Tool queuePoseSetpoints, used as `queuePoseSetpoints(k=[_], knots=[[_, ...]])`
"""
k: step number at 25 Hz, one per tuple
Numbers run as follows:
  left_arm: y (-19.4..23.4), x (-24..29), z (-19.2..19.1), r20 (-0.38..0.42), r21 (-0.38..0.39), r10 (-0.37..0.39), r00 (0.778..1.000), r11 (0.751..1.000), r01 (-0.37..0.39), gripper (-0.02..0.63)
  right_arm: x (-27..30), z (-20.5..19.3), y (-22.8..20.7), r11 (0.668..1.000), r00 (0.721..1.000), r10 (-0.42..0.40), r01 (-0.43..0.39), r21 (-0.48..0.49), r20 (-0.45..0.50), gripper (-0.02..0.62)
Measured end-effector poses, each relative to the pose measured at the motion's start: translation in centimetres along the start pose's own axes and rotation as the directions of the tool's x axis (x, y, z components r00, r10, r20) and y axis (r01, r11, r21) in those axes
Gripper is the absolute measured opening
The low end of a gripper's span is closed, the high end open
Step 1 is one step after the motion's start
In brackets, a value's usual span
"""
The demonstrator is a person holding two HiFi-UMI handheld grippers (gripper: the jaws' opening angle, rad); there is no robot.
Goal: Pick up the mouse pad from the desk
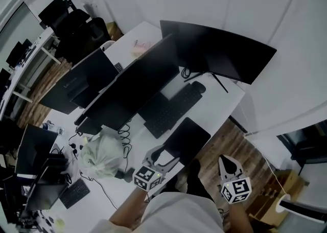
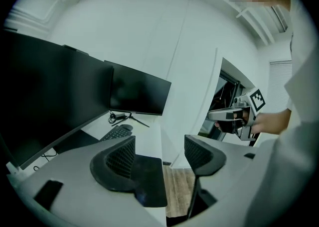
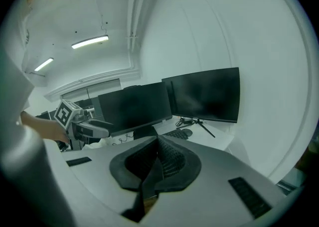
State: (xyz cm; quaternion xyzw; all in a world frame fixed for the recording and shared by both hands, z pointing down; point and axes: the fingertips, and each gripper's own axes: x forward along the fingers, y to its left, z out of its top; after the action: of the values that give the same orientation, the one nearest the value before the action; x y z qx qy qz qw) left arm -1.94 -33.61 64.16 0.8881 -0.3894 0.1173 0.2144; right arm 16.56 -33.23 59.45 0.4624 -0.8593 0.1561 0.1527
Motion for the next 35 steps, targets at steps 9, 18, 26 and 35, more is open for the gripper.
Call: queuePoseSetpoints(k=[9,18,26,35], knots=[[3.8,9.5,-3.9,-0.11,0.007,0.084,0.99,0.996,-0.084,0.33,6.9,-3.0,-6.2,0.992,0.987,0.123,-0.123,0.005,-0.102,0.012],[8.4,15.9,-11.8,-0.328,0.044,0.161,0.931,0.987,-0.155,0.357,12.9,-7.2,-7.9,0.962,0.943,0.271,-0.264,0.064,-0.193,0.012],[11.4,19.7,-18.0,-0.479,0.079,0.173,0.861,0.985,-0.154,0.395,16.6,-9.3,-8.3,0.94,0.914,0.341,-0.327,0.1,-0.221,0.012],[12.9,21.5,-21.4,-0.574,0.094,0.182,0.799,0.983,-0.156,0.467,18.5,-11.0,-9.0,0.926,0.892,0.376,-0.354,0.13,-0.25,0.012]])
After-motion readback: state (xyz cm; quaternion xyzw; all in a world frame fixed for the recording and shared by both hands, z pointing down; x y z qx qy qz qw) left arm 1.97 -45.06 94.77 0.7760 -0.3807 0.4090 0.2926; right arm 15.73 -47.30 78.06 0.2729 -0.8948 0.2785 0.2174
